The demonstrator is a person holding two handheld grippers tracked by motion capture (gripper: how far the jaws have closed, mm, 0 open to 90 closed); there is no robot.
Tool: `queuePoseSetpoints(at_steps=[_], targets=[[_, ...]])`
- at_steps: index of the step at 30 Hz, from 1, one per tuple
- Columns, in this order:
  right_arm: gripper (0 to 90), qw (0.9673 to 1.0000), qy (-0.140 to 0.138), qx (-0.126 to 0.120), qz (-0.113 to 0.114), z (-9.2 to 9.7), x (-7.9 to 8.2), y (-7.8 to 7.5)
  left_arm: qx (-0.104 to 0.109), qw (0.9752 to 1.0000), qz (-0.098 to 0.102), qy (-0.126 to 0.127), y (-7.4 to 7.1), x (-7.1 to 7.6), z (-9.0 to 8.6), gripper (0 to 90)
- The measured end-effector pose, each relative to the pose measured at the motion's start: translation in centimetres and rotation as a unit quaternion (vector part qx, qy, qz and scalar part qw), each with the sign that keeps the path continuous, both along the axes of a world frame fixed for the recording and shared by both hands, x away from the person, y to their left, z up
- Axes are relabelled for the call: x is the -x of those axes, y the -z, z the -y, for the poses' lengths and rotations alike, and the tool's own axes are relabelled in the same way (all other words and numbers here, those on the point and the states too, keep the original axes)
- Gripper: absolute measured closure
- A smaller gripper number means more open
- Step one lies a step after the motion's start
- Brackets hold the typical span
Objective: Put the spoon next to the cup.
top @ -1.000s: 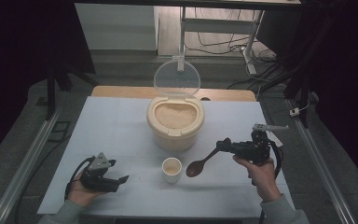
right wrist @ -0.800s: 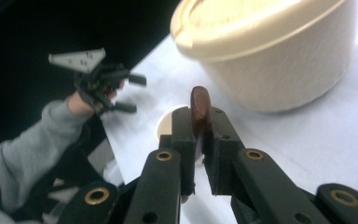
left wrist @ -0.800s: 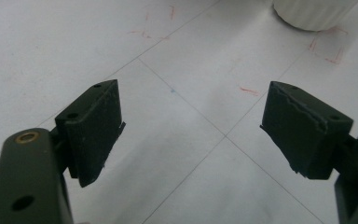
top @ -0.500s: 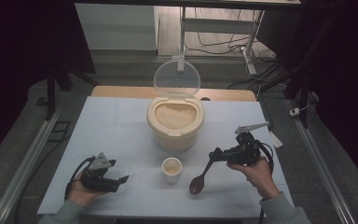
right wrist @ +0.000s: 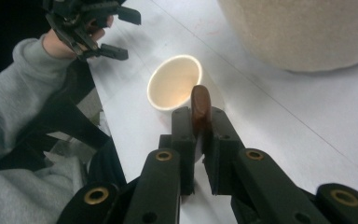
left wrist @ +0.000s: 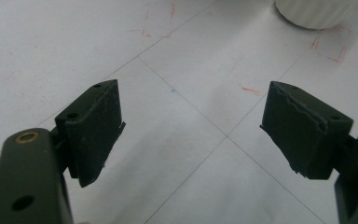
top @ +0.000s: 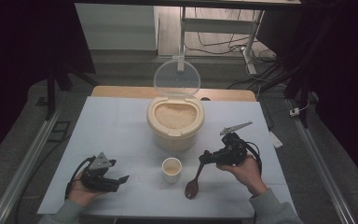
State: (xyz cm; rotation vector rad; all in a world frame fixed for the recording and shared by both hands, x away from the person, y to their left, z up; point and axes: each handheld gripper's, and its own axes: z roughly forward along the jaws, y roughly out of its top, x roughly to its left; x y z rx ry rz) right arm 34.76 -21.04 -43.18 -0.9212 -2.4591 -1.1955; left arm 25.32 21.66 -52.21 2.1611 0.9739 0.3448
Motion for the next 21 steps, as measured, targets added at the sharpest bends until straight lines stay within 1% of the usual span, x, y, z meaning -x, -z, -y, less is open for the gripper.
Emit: queuePoseSetpoints(at_steps=[4,8,15,21], targets=[[82.3,1.0,0.006,-0.004,0.001,-0.3,-0.4,0.3,-0.001,1.0,0.0,0.0,0.0,0.0,0.0,19.7],[81.0,0.9997,0.021,-0.011,0.004,-0.4,-0.8,1.0,0.0,1.0,0.0,0.0,0.0,0.0,0.0,19.8],[79.5,0.9978,0.052,-0.041,-0.001,0.3,-1.5,2.7,-0.003,1.0,0.0,0.0,0.0,0.0,0.1,19.7],[77.6,0.9964,0.071,-0.046,0.004,0.5,-1.9,3.7,-0.004,1.0,-0.001,0.001,0.0,0.0,0.1,19.7]])
